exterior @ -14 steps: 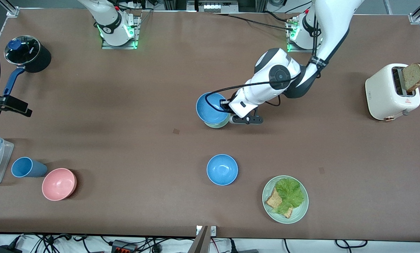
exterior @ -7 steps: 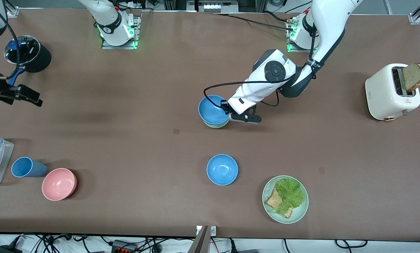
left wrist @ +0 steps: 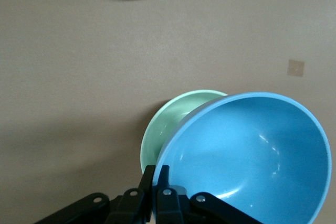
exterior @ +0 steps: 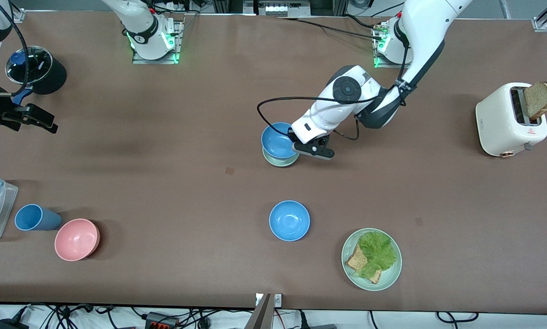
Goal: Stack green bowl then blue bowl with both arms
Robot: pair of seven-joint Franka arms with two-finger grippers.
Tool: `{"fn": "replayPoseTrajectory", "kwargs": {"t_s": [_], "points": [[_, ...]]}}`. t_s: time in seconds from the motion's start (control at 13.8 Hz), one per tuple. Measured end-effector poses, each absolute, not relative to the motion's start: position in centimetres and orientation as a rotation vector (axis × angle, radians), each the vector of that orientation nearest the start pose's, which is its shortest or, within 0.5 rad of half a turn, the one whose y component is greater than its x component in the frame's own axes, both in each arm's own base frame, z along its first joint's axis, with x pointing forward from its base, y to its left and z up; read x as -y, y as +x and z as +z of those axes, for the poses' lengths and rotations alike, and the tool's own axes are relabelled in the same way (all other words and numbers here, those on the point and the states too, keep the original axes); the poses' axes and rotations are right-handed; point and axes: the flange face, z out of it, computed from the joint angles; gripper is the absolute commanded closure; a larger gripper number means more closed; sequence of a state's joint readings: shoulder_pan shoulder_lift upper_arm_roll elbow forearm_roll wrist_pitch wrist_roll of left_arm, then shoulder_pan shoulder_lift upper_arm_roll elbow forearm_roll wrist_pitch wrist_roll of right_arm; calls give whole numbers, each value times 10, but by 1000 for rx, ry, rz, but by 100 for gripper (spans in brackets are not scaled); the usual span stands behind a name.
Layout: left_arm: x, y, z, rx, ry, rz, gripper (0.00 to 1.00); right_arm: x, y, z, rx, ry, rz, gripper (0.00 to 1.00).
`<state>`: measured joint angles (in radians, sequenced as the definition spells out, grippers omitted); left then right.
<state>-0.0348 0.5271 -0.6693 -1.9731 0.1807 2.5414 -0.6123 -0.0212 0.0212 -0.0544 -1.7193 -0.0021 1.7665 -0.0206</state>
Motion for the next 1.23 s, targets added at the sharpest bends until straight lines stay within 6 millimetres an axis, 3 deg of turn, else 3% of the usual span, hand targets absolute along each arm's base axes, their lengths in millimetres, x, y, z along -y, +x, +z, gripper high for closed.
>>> {"fn": "replayPoseTrajectory", "kwargs": {"t_s": [0.44,0.58,1.23], "points": [[392,492,263,-318,-3361,-58,97,41,573,565,-79,-3145,-74,0],[392,493,262,-336,-3357,-70,88,41,574,572,-79,-3145,-97,0],[384,509,268,-314,-3356,-114,74,43,575,573,-84,-3145,-101,0]]}}
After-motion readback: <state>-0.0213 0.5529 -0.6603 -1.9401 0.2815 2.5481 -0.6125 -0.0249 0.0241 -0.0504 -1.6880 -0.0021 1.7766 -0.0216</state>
